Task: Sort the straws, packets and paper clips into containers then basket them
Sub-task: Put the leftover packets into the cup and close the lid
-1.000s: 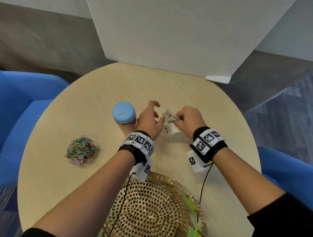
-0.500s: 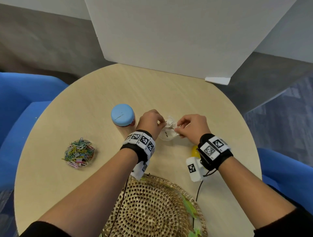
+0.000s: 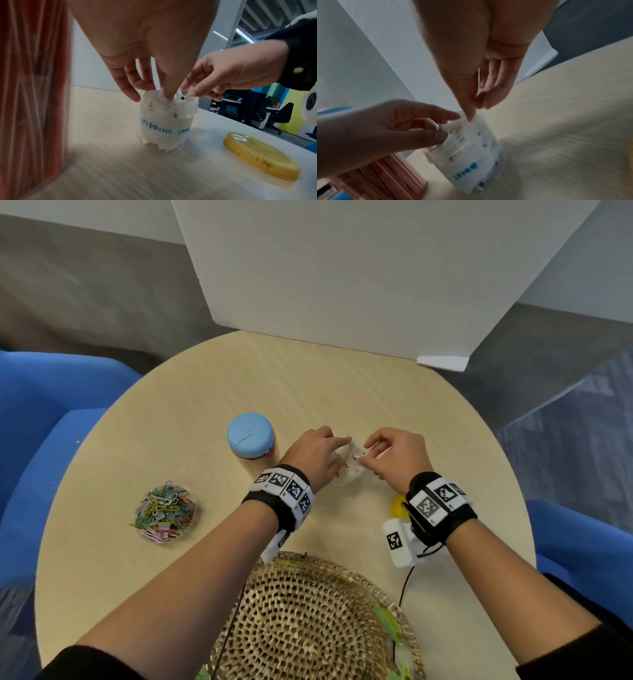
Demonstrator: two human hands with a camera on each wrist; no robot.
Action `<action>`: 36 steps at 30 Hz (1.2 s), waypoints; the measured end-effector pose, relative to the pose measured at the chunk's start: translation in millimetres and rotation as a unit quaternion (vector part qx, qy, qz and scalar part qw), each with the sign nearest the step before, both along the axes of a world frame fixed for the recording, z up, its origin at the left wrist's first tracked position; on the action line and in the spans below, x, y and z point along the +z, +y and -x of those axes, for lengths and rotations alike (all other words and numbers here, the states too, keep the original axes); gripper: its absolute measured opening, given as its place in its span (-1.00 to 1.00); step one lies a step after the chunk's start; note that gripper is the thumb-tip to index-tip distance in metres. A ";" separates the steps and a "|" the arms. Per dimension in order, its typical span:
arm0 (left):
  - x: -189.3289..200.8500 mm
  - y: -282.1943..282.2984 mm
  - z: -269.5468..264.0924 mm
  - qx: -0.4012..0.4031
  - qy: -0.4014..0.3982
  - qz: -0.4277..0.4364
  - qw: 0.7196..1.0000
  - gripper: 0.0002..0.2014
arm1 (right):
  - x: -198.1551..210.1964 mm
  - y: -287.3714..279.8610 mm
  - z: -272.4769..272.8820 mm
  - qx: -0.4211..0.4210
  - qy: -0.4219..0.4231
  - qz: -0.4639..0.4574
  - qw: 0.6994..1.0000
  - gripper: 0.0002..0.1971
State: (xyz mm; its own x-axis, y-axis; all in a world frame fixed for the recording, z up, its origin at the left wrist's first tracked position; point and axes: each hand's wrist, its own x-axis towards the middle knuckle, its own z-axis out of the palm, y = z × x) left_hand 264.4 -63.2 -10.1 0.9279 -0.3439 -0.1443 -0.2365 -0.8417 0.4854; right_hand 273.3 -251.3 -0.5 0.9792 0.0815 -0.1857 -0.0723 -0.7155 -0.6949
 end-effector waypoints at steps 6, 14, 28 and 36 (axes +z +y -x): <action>2.7 2.6 -0.8 -0.002 -0.012 0.000 1.000 -0.64 | -1.9 4.5 -8.4 0.082 -0.014 0.136 0.987 -0.85; 3.8 -3.5 -9.4 -0.031 -0.013 -0.104 0.994 -0.74 | 11.6 -8.3 -13.7 0.146 0.098 0.053 0.983 -0.85; 17.9 -1.5 6.1 0.099 0.046 0.096 0.989 -0.72 | -27.3 -53.5 61.2 0.065 0.172 0.334 0.924 -0.18; -5.2 -2.2 11.0 0.215 0.200 0.040 0.955 -0.24 | 18.1 -33.5 10.1 0.041 0.099 0.166 0.980 -0.13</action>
State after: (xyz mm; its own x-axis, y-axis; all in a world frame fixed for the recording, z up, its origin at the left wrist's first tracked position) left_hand 253.3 -65.3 -15.3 0.8621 0.0313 -0.5058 0.3400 -0.7759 0.5314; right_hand 263.2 -284.9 17.6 0.9138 0.0600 -0.4017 -0.1161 -0.9092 -0.3998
